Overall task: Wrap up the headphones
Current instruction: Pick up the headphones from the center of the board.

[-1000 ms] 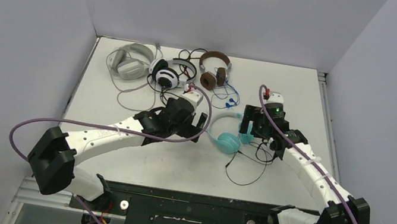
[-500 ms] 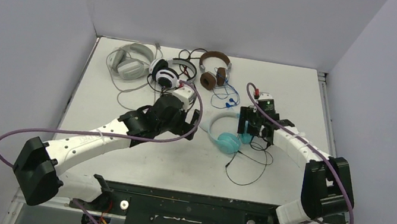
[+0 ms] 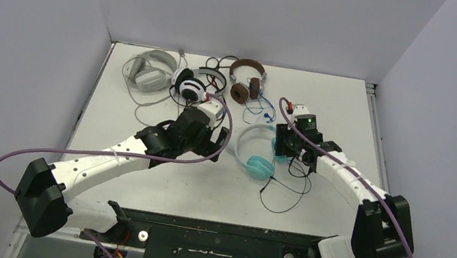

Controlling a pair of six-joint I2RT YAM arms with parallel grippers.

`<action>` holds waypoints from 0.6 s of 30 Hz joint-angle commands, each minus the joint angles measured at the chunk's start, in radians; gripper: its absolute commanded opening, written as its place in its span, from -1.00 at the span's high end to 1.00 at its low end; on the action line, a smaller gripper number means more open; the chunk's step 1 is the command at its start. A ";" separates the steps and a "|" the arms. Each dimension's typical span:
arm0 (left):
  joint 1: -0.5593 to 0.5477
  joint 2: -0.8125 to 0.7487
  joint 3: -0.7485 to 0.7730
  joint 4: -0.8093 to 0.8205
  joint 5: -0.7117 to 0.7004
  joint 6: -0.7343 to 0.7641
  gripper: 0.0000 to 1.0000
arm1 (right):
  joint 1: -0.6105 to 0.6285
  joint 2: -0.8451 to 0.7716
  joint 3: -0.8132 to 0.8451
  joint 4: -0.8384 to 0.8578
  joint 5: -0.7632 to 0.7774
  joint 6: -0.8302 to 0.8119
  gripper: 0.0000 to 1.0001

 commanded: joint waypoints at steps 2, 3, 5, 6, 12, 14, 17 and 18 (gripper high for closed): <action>0.009 -0.027 0.096 -0.018 -0.049 0.051 -0.90 | 0.079 -0.215 -0.014 0.127 -0.080 -0.054 0.13; 0.009 -0.029 0.101 -0.017 -0.052 0.057 -0.90 | 0.104 -0.235 -0.018 0.131 -0.070 -0.064 0.13; 0.009 -0.029 0.109 -0.014 -0.056 0.069 -0.90 | 0.158 -0.272 -0.020 0.130 -0.024 -0.079 0.13; 0.007 -0.029 0.112 -0.012 -0.057 0.077 -0.89 | 0.186 -0.285 -0.019 0.128 -0.006 -0.084 0.13; 0.004 -0.017 0.153 -0.033 -0.099 0.111 -0.80 | 0.294 -0.326 -0.006 0.111 0.058 -0.109 0.12; 0.002 -0.008 0.166 -0.042 -0.113 0.116 -0.73 | 0.310 -0.330 -0.004 0.108 0.085 -0.117 0.12; 0.001 0.022 0.189 -0.064 -0.125 0.113 -0.60 | 0.319 -0.330 0.002 0.107 0.089 -0.114 0.12; 0.000 0.031 0.193 -0.071 -0.126 0.110 -0.58 | 0.322 -0.334 0.002 0.108 0.088 -0.115 0.12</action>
